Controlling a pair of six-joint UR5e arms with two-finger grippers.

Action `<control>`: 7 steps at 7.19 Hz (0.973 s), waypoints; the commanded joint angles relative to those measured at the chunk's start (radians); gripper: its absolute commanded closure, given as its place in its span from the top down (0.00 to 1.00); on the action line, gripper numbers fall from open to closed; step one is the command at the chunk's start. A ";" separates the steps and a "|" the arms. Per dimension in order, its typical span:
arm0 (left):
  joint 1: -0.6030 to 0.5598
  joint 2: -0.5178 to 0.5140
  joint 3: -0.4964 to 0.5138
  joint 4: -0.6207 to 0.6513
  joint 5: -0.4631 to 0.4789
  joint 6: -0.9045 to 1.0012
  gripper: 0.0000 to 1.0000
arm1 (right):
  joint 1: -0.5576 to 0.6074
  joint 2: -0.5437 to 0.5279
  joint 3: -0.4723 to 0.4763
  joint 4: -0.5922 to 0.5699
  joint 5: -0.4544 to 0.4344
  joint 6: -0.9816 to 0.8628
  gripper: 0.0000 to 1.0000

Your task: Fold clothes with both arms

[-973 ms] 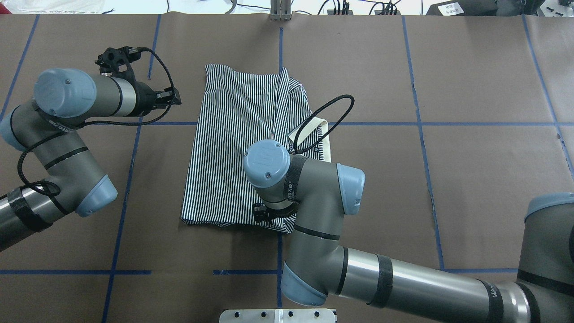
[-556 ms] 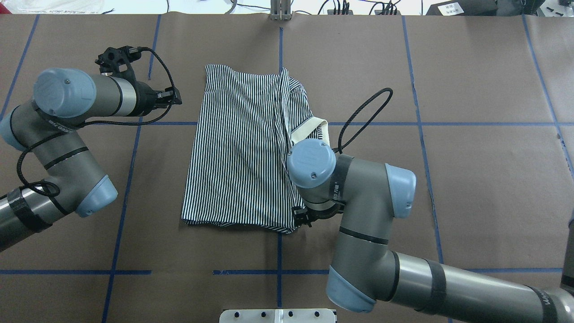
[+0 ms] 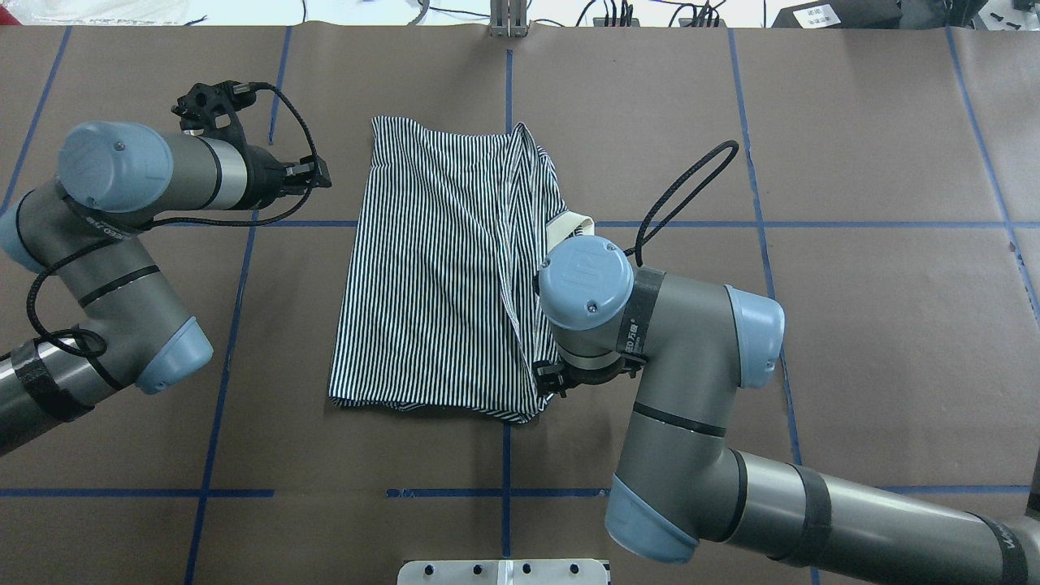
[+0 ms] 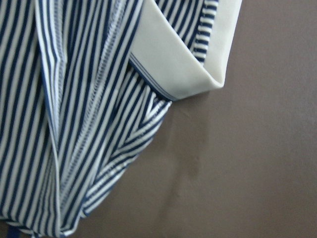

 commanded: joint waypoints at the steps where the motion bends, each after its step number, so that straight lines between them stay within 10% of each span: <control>1: 0.000 0.002 -0.002 0.001 0.000 -0.001 0.50 | 0.031 0.127 -0.187 0.116 -0.002 0.020 1.00; 7: 0.000 0.028 -0.036 0.002 -0.008 -0.001 0.50 | 0.065 0.158 -0.332 0.210 -0.007 0.023 1.00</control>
